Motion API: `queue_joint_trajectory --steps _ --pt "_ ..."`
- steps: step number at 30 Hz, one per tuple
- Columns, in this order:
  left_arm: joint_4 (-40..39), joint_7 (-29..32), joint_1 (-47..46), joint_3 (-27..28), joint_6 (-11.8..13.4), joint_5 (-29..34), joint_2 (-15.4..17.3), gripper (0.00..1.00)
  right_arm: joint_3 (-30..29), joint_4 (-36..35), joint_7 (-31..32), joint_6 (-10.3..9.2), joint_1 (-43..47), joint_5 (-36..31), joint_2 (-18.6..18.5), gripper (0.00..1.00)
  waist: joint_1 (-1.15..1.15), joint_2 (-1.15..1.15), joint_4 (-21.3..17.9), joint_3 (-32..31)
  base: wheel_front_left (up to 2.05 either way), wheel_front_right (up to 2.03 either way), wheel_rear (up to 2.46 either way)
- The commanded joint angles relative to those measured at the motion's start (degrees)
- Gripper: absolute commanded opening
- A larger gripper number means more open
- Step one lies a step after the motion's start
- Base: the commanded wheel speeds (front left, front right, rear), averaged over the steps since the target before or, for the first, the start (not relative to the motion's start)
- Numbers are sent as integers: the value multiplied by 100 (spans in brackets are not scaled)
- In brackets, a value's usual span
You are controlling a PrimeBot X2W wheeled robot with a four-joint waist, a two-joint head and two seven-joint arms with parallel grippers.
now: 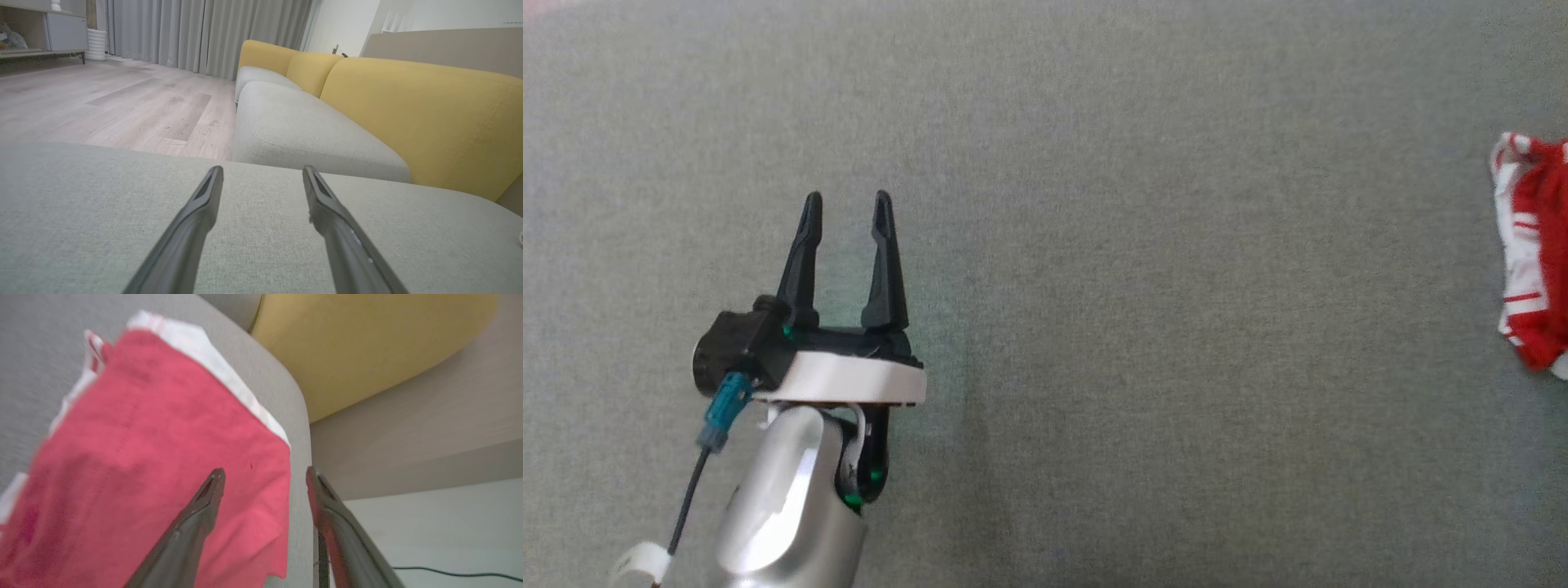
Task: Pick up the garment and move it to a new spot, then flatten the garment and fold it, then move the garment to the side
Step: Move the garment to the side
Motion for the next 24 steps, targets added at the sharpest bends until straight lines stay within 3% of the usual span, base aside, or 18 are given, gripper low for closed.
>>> queue_joint_trajectory --steps 1,7,14,20,24 --pt "-154 -29 60 223 -8 83 67 100 17 -395 -37 -4 -53 -79 -36 100 0 0 -55 -316 0 0 0" --pt "-186 -29 268 286 25 98 67 100 162 -1039 -622 -4 -186 -35 620 100 0 0 -85 -810 0 0 0" --pt "-312 -29 653 421 90 167 67 100 194 -1597 -1774 -4 -194 433 2011 100 0 0 -47 -1366 0 0 0" --pt "-426 -29 942 585 171 265 67 100 430 -1687 -2571 -4 192 637 3001 100 0 0 1 -1578 0 0 0" --pt "-465 -29 1097 603 138 384 67 100 576 -1464 -3064 -4 573 771 3308 100 0 0 21 -1606 0 0 0"
